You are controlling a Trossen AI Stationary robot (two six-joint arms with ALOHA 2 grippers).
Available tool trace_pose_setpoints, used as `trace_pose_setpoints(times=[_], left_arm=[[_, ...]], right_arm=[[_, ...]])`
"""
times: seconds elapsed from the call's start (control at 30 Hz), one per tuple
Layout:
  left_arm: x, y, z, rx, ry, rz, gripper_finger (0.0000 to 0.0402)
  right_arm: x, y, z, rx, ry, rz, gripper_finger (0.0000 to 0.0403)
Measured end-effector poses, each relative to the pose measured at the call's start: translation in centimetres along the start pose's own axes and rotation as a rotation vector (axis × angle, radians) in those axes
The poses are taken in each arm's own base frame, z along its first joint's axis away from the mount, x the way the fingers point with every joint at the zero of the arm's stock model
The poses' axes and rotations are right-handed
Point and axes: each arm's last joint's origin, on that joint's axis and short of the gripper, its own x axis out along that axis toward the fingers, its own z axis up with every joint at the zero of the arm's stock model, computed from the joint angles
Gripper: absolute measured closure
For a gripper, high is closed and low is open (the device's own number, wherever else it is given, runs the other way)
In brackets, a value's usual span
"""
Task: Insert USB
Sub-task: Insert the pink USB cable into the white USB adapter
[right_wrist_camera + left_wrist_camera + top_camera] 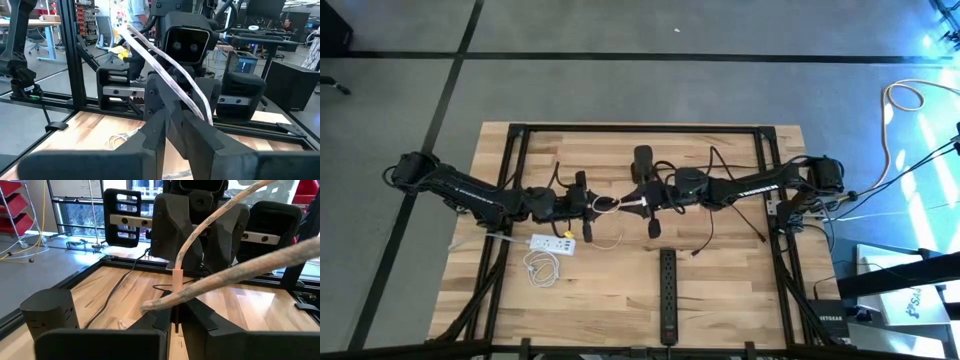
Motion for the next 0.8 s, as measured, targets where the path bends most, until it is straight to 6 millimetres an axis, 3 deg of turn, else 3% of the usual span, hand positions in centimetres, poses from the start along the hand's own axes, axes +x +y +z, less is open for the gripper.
trace_pose_setpoints(times=[0.23, 0.4, 0.8], left_arm=[[0.0, 0.0, 0.0, 0.000, 0.000, 0.001, 0.0387], [0.0, 0.0, 0.0, -0.004, 0.000, 0.007, 0.0387], [0.0, 0.0, 0.1, -0.005, -0.003, 0.007, 0.0387]], right_arm=[[-0.1, 0.7, 0.0, 0.034, 0.025, 0.071, 0.0347], [0.0, 0.8, -0.9, 0.015, 0.115, -0.050, 0.0343], [-0.3, 0.6, -0.4, 0.006, 0.101, -0.120, 0.0381]])
